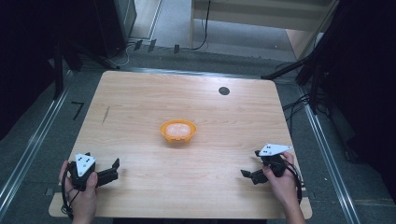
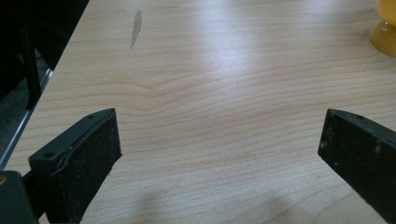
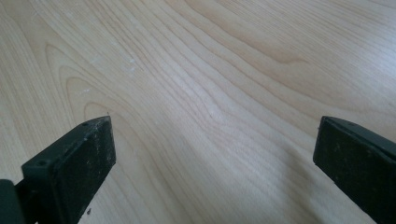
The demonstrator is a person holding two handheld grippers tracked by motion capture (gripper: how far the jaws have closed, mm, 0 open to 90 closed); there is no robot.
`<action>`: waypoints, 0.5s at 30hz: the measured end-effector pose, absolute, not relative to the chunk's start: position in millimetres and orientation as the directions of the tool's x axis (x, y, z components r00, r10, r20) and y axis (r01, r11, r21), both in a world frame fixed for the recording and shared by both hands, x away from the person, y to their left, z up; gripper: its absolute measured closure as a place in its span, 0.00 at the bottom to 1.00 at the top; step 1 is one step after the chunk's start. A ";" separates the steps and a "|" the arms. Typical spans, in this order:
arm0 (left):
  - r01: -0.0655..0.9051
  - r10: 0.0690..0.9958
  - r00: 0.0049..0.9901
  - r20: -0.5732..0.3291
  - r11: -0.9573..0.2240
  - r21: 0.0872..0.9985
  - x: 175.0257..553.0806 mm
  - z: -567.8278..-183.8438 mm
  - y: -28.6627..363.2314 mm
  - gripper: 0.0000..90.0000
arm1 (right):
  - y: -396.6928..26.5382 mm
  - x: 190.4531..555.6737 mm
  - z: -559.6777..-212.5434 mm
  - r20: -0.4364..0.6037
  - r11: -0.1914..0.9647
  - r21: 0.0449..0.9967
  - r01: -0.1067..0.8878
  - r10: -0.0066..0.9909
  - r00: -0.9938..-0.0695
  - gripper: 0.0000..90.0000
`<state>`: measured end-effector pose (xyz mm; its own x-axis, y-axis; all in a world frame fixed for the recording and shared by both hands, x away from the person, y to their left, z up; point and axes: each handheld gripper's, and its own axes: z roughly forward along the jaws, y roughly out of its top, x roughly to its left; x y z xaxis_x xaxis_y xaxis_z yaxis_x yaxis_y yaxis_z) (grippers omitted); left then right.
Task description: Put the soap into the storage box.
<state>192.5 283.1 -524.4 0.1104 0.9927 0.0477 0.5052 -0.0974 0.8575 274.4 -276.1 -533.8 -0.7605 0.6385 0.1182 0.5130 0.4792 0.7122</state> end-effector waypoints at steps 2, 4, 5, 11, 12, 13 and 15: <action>0.505 0.993 0.112 0.047 -0.098 0.858 192.5 -524.4 283.1 0.00 | -281.3 270.9 -535.3 0.129 0.461 0.721 0.517 0.644 -0.754 0.00; 0.505 0.992 0.113 0.050 -0.101 0.857 192.5 -524.4 282.7 0.00 | -287.0 267.1 -536.7 0.134 0.445 0.729 0.519 0.652 -0.747 0.00; 0.506 0.992 0.113 0.051 -0.102 0.857 192.4 -524.4 282.6 0.00 | -289.5 265.5 -537.2 0.135 0.439 0.732 0.520 0.656 -0.743 0.00; 0.506 0.992 0.110 0.056 -0.105 0.856 192.2 -524.3 282.0 0.00 | -302.2 256.7 -540.5 0.145 0.405 0.746 0.529 0.676 -0.722 0.00; 0.507 0.992 0.110 0.057 -0.105 0.856 192.2 -524.4 281.9 0.00 | -304.0 255.5 -541.0 0.144 0.400 0.748 0.530 0.681 -0.718 0.00; 0.507 0.992 0.110 0.057 -0.106 0.856 192.2 -524.4 281.8 0.00 | -305.8 254.3 -541.1 0.146 0.396 0.749 0.532 0.685 -0.714 0.00; 0.506 0.992 0.110 0.057 -0.105 0.856 192.2 -524.4 281.7 0.00 | -309.4 252.1 -541.8 0.154 0.376 0.759 0.532 0.689 -0.708 0.00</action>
<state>192.2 281.7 -524.4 0.1101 0.9923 0.0568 0.5057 -0.1051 0.8563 252.1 -309.4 -541.8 -0.7078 0.6894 0.1540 0.5315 0.3761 0.7590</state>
